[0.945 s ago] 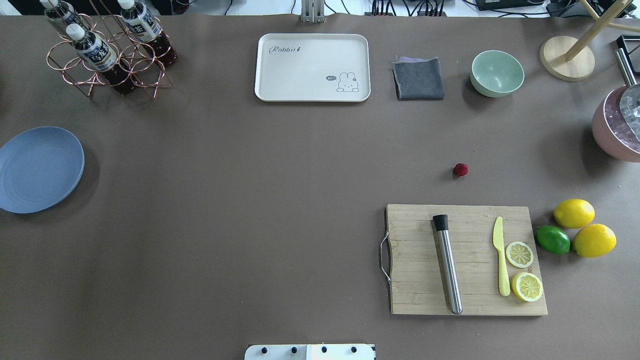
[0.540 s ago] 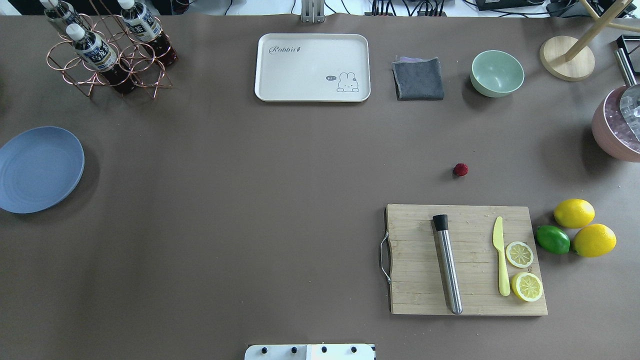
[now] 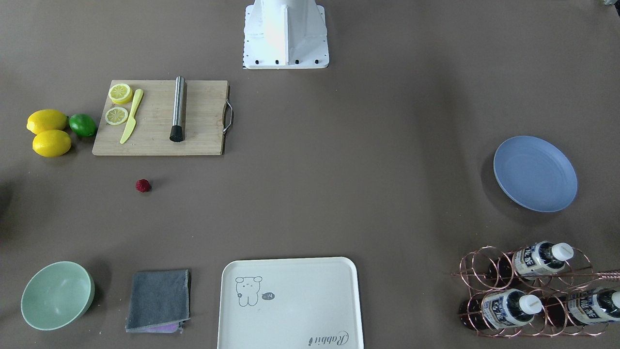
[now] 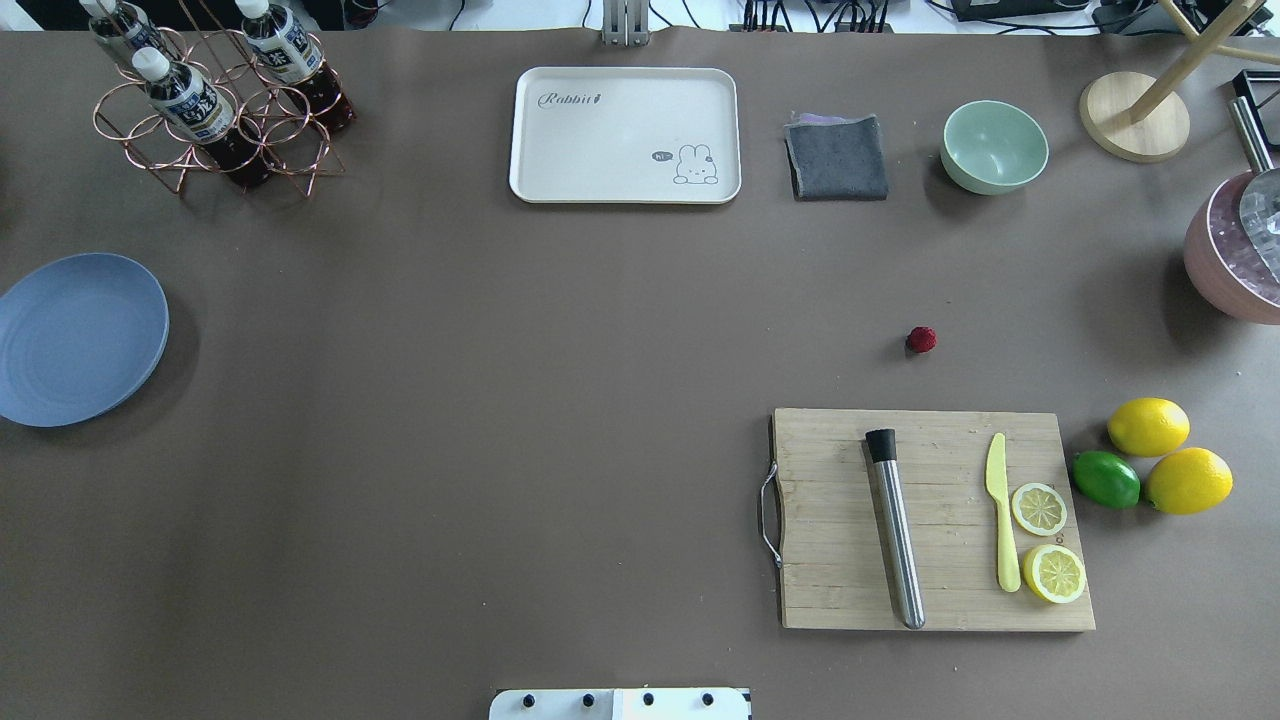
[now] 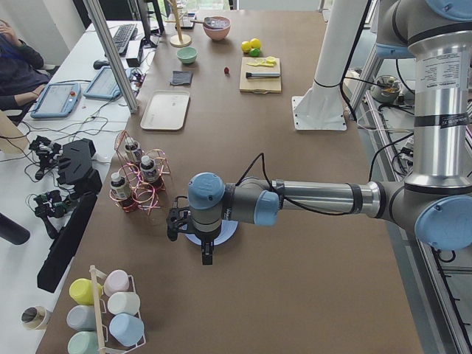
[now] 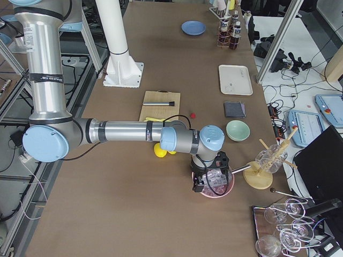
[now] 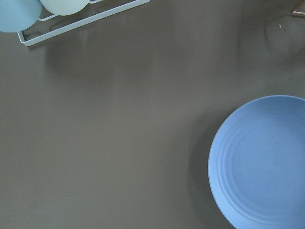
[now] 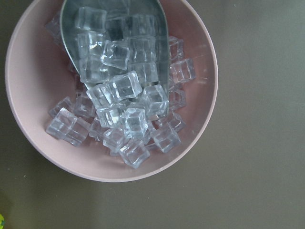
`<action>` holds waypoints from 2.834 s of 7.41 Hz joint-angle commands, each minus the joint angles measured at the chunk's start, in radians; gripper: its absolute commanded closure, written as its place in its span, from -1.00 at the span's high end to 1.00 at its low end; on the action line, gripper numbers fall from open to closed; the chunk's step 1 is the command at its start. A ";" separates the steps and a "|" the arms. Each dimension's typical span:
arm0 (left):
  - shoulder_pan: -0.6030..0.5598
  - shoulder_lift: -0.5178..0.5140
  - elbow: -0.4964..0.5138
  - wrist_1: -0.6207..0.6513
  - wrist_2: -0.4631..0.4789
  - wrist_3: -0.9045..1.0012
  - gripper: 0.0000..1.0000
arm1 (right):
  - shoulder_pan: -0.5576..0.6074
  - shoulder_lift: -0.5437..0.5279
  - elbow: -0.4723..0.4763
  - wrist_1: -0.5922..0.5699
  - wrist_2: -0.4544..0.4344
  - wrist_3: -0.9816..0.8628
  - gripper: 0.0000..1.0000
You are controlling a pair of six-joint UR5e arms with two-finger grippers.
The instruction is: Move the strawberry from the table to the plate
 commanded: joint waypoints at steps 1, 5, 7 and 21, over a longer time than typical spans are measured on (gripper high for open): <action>-0.001 0.001 -0.001 0.000 -0.002 -0.006 0.96 | 0.000 0.002 0.003 0.000 0.000 0.000 1.00; 0.000 -0.001 -0.014 -0.001 -0.009 -0.004 0.96 | 0.000 -0.001 0.012 0.000 0.000 0.000 1.00; 0.000 -0.001 -0.006 -0.011 -0.007 -0.006 0.96 | 0.000 -0.001 0.009 0.000 0.000 0.000 1.00; 0.237 -0.122 0.457 -0.706 -0.036 -0.229 0.95 | -0.300 0.058 0.067 0.445 0.043 0.454 0.99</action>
